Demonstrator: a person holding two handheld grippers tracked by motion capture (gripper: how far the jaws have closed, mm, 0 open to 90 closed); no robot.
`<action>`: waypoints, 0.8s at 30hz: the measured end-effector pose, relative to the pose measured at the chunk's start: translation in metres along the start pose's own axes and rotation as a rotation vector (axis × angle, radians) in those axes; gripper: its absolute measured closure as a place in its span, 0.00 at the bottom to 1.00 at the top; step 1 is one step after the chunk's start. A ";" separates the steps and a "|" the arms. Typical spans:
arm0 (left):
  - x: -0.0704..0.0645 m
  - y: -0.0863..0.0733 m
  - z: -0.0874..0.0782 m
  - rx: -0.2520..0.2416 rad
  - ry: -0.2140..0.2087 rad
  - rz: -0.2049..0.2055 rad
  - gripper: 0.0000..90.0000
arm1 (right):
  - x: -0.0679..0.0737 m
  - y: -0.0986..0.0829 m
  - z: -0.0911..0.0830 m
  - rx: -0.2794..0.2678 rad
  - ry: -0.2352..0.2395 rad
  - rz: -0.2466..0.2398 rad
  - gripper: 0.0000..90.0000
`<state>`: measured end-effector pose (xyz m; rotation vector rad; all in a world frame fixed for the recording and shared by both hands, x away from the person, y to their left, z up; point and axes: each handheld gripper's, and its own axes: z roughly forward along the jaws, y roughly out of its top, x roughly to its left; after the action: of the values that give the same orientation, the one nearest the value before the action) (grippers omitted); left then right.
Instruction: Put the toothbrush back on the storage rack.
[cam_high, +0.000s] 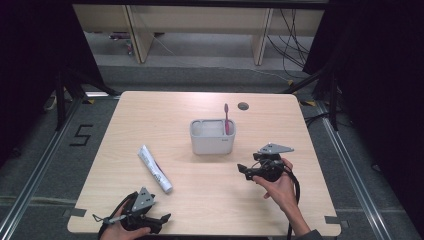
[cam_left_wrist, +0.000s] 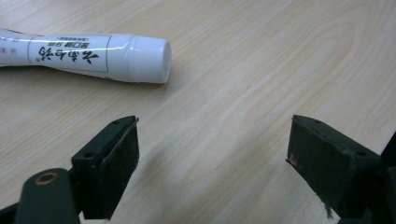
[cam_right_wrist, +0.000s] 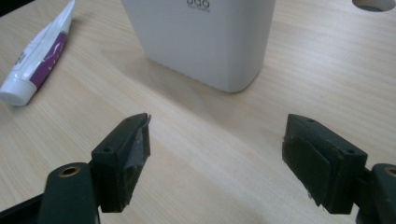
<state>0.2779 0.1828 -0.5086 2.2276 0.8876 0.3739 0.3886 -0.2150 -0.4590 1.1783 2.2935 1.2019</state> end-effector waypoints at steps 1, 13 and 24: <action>-0.001 0.000 0.001 -0.011 0.005 -0.011 0.18 | 0.002 -0.002 0.000 0.012 -0.002 0.003 0.27; -0.001 0.001 0.002 -0.006 -0.007 -0.006 0.18 | 0.011 -0.019 -0.008 0.040 -0.005 0.008 0.28; -0.001 0.001 0.003 -0.007 -0.005 -0.006 0.18 | 0.014 -0.036 -0.016 0.056 0.013 0.006 0.28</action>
<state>0.2798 0.1800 -0.5100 2.2185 0.8887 0.3679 0.3516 -0.2239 -0.4766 1.2007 2.3493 1.1583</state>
